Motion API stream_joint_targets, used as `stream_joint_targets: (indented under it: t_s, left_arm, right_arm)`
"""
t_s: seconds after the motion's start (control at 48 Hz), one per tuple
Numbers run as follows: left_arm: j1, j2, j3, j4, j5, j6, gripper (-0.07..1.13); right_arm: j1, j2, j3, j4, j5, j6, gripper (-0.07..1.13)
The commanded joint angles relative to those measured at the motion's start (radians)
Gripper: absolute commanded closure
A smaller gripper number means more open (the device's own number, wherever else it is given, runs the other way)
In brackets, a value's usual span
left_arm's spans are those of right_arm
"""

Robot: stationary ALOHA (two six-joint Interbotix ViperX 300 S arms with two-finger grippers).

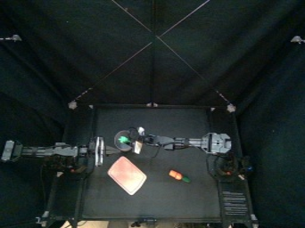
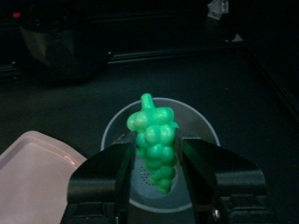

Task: Pick the green grapes then place it in the grey bowl
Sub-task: Drop green grapes in the grey bowl and return to neutral

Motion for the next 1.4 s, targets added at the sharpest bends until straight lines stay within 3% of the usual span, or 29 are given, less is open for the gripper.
stream_joint_targets:
  t_s: [0.021,0.25,0.562,0.771,0.958,1.25,1.396]
  left_arm:
    - [0.003,0.005,-0.009,0.0,-0.003,0.002,0.97]
    - [0.002,0.003,-0.003,-0.002,-0.003,-0.003,0.97]
    - [0.002,0.005,-0.003,-0.002,-0.003,-0.002,0.97]
    - [0.002,0.005,0.003,-0.002,-0.003,-0.002,0.97]
    - [0.002,0.005,0.003,-0.002,-0.003,0.002,0.97]
    - [0.02,0.005,0.003,0.0,-0.003,0.003,0.97]
    - [0.023,0.003,0.003,0.0,-0.002,0.003,0.97]
  right_arm:
    - [0.0,0.006,-0.075,0.008,0.057,0.0,0.32]
    - [-0.002,0.043,-0.12,0.009,0.115,0.003,0.16]
    - [0.002,-0.04,-0.089,-0.017,0.133,-0.002,0.15]
    - [0.008,-0.17,0.035,-0.057,0.104,-0.008,0.15]
    - [0.035,-0.298,0.239,-0.083,-0.046,0.0,0.15]
    - [0.061,-0.491,0.561,-0.034,-0.387,0.0,0.15]
    - [0.097,-0.552,0.67,-0.035,-0.46,0.002,0.15]
